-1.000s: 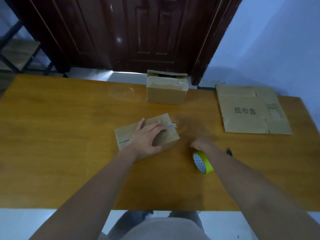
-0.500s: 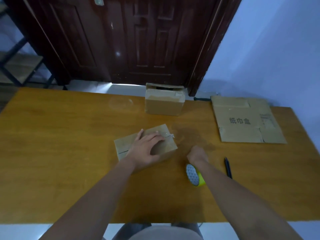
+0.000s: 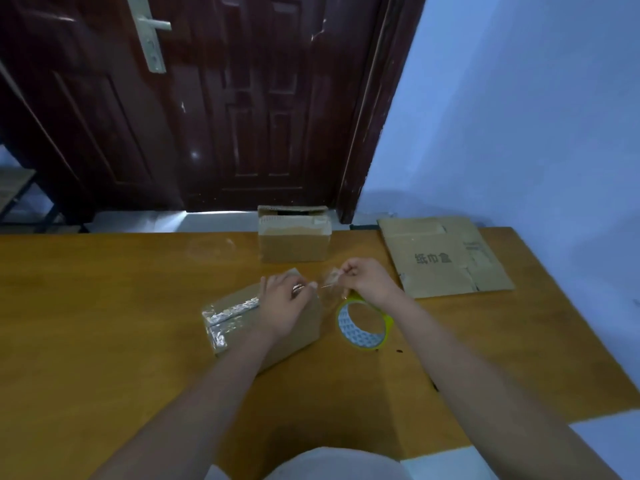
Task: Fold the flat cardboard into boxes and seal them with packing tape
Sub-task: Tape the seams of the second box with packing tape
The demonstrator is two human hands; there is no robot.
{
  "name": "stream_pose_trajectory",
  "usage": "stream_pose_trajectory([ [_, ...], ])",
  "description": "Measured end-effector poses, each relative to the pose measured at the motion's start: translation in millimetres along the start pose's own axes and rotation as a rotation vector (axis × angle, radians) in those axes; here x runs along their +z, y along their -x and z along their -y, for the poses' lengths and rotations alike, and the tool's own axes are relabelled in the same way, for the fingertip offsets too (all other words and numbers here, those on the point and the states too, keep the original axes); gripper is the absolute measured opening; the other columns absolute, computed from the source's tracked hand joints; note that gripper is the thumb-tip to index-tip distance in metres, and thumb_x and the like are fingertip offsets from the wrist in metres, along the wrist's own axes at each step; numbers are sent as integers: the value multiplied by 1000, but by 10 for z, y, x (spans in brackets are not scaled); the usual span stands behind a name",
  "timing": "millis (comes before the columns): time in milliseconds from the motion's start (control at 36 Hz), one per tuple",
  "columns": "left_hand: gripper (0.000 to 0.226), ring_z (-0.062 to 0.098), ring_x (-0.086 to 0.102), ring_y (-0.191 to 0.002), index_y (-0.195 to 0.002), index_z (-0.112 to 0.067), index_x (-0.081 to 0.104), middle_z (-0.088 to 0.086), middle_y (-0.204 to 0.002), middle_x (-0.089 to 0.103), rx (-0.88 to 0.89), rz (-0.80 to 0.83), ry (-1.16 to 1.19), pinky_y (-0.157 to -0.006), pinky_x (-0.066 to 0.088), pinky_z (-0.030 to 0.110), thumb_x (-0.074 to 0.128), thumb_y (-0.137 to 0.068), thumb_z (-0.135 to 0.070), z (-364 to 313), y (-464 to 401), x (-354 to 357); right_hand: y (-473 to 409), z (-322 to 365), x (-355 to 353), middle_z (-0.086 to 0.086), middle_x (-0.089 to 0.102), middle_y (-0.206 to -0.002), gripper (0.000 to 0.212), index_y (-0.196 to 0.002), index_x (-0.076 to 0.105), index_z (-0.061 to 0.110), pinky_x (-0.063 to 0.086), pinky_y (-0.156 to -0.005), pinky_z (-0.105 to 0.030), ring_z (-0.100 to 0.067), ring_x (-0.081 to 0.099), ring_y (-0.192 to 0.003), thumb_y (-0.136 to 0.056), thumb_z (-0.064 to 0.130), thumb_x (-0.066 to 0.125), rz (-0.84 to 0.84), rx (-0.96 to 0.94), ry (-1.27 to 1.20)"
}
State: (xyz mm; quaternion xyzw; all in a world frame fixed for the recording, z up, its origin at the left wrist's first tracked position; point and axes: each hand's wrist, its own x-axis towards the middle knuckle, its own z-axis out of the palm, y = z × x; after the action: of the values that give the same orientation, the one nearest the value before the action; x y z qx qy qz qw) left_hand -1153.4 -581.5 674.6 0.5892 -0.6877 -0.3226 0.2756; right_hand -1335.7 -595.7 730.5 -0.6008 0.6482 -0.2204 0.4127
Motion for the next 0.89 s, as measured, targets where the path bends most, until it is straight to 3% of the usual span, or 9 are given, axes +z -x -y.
stream_pose_trajectory([
  [56, 68, 16, 47, -103, -107, -15, 67, -1, -105, 60, -28, 38, 149, -83, 33, 29, 42, -79, -72, -56, -42, -1, -6, 52, 36, -5, 62, -60, 15, -73, 57, 11, 45, -58, -22, -13, 59, -54, -86, 10, 64, 6, -29, -22],
  [111, 57, 14, 54, -93, -104, -16, 67, -2, -96, 61, -81, 86, 287, -74, 38, 28, 49, -83, -66, -113, -79, -25, -6, 99, 55, -6, 62, -61, 14, -74, 57, 11, 45, -58, -22, -14, 59, -56, -86, 10, 64, 18, -51, -38],
  [194, 26, 10, 55, -77, -88, -18, 65, -7, -79, 60, -114, 124, 395, -66, 39, 25, 56, -91, -43, -145, -113, -68, -5, 156, 79, -6, 63, -63, 12, -76, 58, 10, 46, -59, -23, -14, 59, -57, -86, 11, 65, 33, -70, -38],
  [306, 20, 9, 52, -68, -74, -21, 63, -6, -69, 56, -100, 146, 535, -68, 40, 26, 63, -86, -37, -131, -173, -131, -42, 188, 123, -3, 62, -60, 15, -74, 57, 14, 46, -62, -28, -13, 58, -56, -85, 12, 66, 27, -85, -33],
  [389, 21, 8, 45, -55, -71, -15, 63, -2, -60, 51, -76, 173, 586, -56, 35, 26, 60, -91, -19, -114, -197, -170, -62, 217, 163, -3, 62, -60, 15, -74, 57, 13, 47, -62, -27, -12, 58, -54, -85, 12, 66, 26, -110, -26],
  [528, 29, 21, 51, -70, -59, -17, 60, 5, -66, 56, -91, 163, 651, -70, 44, 34, 60, -86, -27, -38, -244, -203, -88, 273, 211, -2, 63, -61, 13, -77, 56, 13, 49, -66, -29, -13, 60, -57, -86, 6, 63, 48, -148, -3],
  [639, 33, 21, 47, -69, -58, -16, 56, 14, -69, 54, -147, 160, 622, -63, 36, 30, 57, -90, -23, -3, -283, -217, -108, 222, 271, -7, 64, -78, 19, -88, 56, 17, 50, -75, -38, -19, 60, -74, -82, 0, 62, 99, -125, 87],
  [778, 38, 15, 48, -60, -60, -10, 53, 4, -60, 53, -166, 145, 586, -60, 38, 23, 48, -97, -8, 43, -315, -180, -63, 139, 367, 0, 59, -85, 24, -98, 55, 17, 49, -86, -40, -23, 58, -88, -85, -2, 58, 129, -65, -5],
  [889, 39, 9, 51, -53, -59, -9, 51, -2, -53, 54, -194, 114, 585, -60, 40, 23, 47, -98, -8, 82, -341, -151, -27, 110, 412, -9, 54, -123, 40, -126, 52, 20, 46, -94, -35, -24, 55, -110, -87, 16, 61, 77, -16, 131],
])
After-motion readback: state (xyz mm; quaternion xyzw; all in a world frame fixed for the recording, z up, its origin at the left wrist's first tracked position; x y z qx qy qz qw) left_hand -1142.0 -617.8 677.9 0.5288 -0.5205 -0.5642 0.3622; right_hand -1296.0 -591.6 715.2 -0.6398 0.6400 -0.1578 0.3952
